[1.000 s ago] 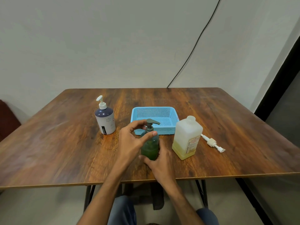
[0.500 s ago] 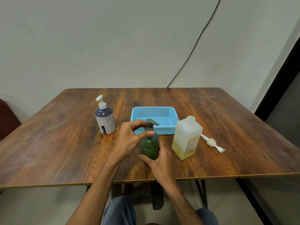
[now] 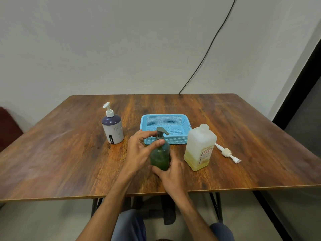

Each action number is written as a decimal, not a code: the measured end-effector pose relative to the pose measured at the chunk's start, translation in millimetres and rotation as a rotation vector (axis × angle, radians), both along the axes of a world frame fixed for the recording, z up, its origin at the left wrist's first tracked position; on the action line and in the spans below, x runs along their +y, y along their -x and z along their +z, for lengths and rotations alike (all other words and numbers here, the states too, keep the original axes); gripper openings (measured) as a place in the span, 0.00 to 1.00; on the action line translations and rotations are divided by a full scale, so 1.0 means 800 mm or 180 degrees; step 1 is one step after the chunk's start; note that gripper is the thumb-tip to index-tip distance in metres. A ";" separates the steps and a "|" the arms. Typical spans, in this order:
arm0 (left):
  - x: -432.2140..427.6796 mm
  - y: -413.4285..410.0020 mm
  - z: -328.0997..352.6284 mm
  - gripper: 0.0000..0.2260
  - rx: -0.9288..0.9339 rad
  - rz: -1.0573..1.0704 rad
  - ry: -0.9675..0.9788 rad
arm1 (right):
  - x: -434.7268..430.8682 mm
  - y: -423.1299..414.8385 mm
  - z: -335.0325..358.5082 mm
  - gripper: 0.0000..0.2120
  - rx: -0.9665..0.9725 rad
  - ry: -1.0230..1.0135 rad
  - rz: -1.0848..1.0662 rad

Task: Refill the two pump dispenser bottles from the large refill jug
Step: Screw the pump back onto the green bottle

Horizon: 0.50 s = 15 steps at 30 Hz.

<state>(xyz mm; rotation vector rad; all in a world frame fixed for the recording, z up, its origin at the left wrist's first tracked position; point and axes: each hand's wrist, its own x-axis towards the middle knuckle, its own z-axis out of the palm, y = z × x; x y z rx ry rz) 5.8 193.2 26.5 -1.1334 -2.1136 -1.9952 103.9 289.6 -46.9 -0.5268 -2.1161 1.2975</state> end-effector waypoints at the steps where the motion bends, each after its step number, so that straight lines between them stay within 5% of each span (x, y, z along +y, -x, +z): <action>1: 0.000 0.001 0.000 0.16 -0.0086 -0.0055 -0.0024 | 0.000 0.000 0.000 0.36 -0.0008 -0.0006 -0.0007; 5: 0.001 -0.013 -0.006 0.15 -0.0336 -0.0151 -0.0268 | 0.000 -0.001 0.002 0.35 -0.0091 -0.0045 -0.0046; 11: -0.008 -0.043 -0.041 0.38 -0.0251 0.0139 0.0300 | 0.000 -0.005 0.005 0.34 -0.0226 -0.0151 -0.0070; 15: -0.011 -0.045 -0.046 0.34 -0.0221 0.0364 0.0439 | 0.000 -0.005 0.008 0.37 -0.0254 -0.0111 -0.0096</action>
